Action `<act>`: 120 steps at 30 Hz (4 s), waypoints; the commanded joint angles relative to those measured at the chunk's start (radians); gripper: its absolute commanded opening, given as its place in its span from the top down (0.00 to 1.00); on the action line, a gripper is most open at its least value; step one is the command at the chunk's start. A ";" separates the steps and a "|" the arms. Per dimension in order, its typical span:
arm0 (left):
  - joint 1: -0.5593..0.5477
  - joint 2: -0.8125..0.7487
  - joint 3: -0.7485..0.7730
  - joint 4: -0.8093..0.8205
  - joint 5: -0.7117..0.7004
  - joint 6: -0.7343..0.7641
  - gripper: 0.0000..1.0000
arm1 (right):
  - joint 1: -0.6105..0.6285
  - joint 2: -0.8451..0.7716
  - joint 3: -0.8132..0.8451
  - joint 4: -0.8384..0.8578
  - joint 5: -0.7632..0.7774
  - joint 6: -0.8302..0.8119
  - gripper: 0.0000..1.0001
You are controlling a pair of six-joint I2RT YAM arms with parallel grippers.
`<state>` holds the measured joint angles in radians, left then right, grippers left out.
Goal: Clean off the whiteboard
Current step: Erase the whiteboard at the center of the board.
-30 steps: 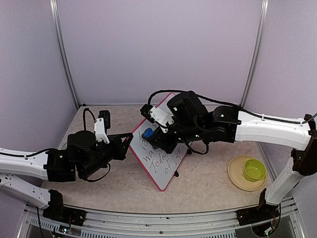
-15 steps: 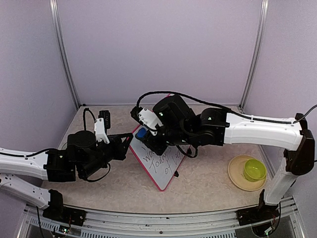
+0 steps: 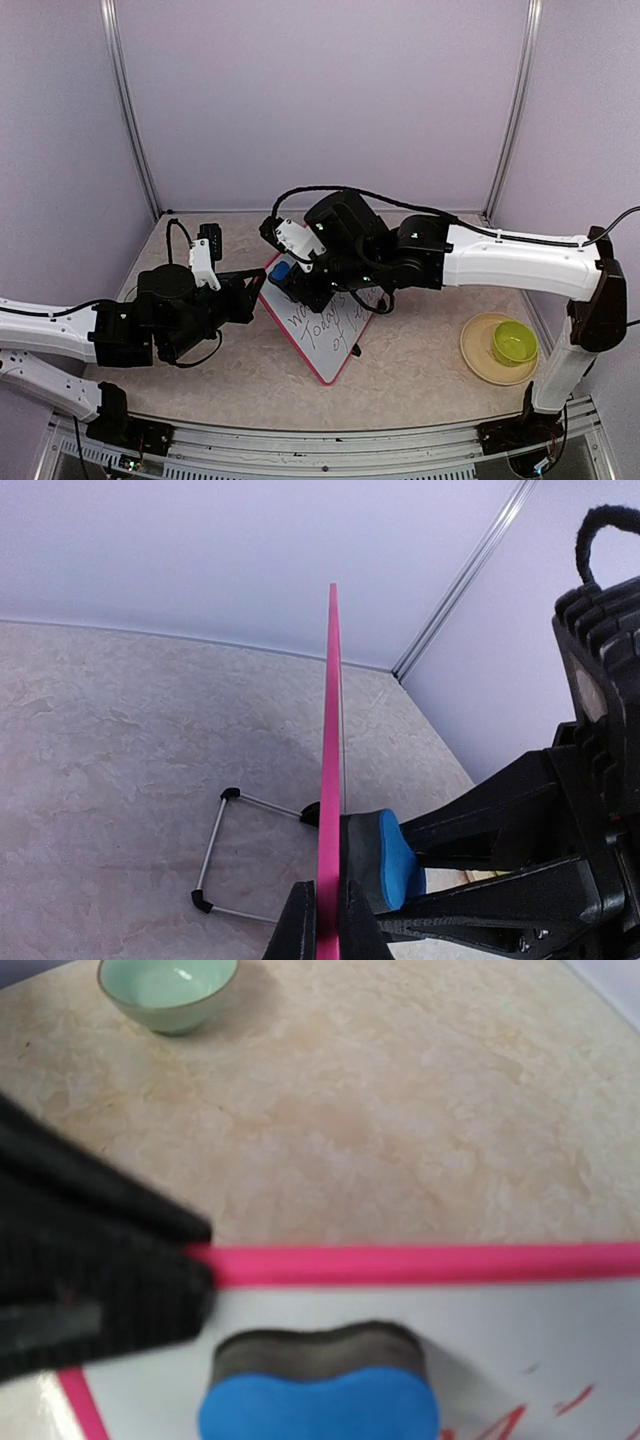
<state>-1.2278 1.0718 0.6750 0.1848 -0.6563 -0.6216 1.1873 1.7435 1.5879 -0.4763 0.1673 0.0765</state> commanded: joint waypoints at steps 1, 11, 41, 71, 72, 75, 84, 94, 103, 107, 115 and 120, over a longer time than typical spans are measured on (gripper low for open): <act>-0.011 -0.022 0.032 0.051 0.010 0.022 1.00 | -0.006 0.007 -0.074 -0.045 -0.056 0.027 1.00; -0.011 -0.029 0.032 0.051 0.007 0.026 1.00 | -0.007 -0.028 -0.179 -0.045 -0.077 0.045 1.00; -0.019 -0.019 0.029 0.056 0.016 0.029 1.00 | -0.094 0.066 0.050 -0.085 -0.189 0.019 1.00; -0.025 -0.014 0.032 0.057 0.015 0.026 1.00 | -0.075 0.064 0.135 -0.057 -0.149 0.018 1.00; -0.025 -0.014 0.032 0.056 0.015 0.026 1.00 | -0.075 0.066 0.140 -0.057 -0.150 0.017 1.00; -0.026 -0.016 0.032 0.056 0.013 0.027 1.00 | -0.075 0.071 0.137 -0.062 -0.171 0.017 1.00; -0.026 -0.023 0.029 0.058 0.006 0.032 1.00 | -0.064 0.017 -0.050 -0.022 -0.222 0.049 1.00; -0.027 -0.023 0.032 0.061 0.004 0.036 1.00 | -0.052 -0.062 -0.239 0.004 -0.238 0.082 1.00; -0.026 -0.016 0.028 0.057 0.003 0.023 1.00 | -0.034 -0.044 -0.133 0.016 -0.242 0.049 1.00; -0.027 -0.012 0.029 0.055 0.003 0.018 1.00 | -0.019 -0.009 -0.029 -0.006 -0.241 0.026 1.00; -0.029 -0.018 0.031 0.050 -0.002 0.017 1.00 | -0.002 0.042 0.043 -0.047 -0.227 0.009 1.00; -0.028 -0.025 0.031 0.046 -0.008 0.025 1.00 | -0.002 0.011 -0.092 -0.020 -0.228 0.035 1.00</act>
<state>-1.2423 1.0672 0.6758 0.1787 -0.6842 -0.6048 1.1713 1.7519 1.5963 -0.5018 -0.0589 0.0978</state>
